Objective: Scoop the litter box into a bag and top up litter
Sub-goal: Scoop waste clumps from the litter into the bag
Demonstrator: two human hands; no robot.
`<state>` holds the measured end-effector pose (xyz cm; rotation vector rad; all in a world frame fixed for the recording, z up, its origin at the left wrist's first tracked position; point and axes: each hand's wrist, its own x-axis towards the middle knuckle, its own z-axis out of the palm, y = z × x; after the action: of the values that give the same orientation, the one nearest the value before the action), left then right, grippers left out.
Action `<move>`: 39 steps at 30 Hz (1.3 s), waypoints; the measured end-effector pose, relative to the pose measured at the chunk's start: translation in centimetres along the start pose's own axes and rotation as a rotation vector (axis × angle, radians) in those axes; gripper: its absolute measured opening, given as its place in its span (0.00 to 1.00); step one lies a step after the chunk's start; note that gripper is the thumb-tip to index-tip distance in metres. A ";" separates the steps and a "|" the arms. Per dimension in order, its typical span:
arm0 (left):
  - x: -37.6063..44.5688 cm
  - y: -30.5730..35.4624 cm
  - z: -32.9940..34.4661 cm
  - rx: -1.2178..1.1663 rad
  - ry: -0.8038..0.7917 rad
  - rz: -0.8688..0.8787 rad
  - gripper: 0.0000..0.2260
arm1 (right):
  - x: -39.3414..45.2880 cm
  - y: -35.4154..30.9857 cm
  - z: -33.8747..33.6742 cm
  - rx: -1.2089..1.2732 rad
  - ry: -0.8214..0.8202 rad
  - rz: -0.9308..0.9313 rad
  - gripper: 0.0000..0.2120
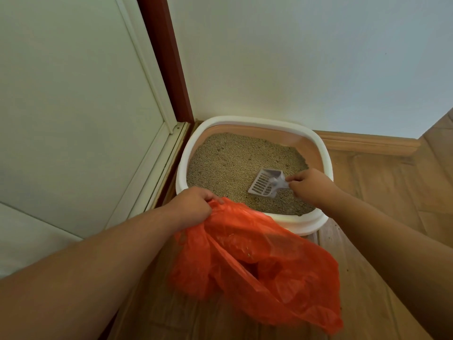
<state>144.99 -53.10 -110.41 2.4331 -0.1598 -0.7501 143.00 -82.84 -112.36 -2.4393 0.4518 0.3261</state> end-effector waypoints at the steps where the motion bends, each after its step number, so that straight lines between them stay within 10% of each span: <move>1: 0.2 -0.2 0.0 0.000 0.004 0.002 0.23 | 0.3 -0.1 0.1 -0.024 0.000 0.010 0.13; 11: 0.6 -2.0 0.3 0.075 0.022 -0.076 0.18 | 1.8 -0.2 -1.3 -0.292 -0.059 0.011 0.15; 39: 0.1 -2.1 -0.6 0.019 -0.029 -0.052 0.22 | 3.0 -5.5 10.7 0.331 -0.245 -0.025 0.13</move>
<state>145.27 -51.05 -111.20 2.4536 -0.1156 -0.8104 146.64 -72.76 -118.66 -2.0506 0.3371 0.4916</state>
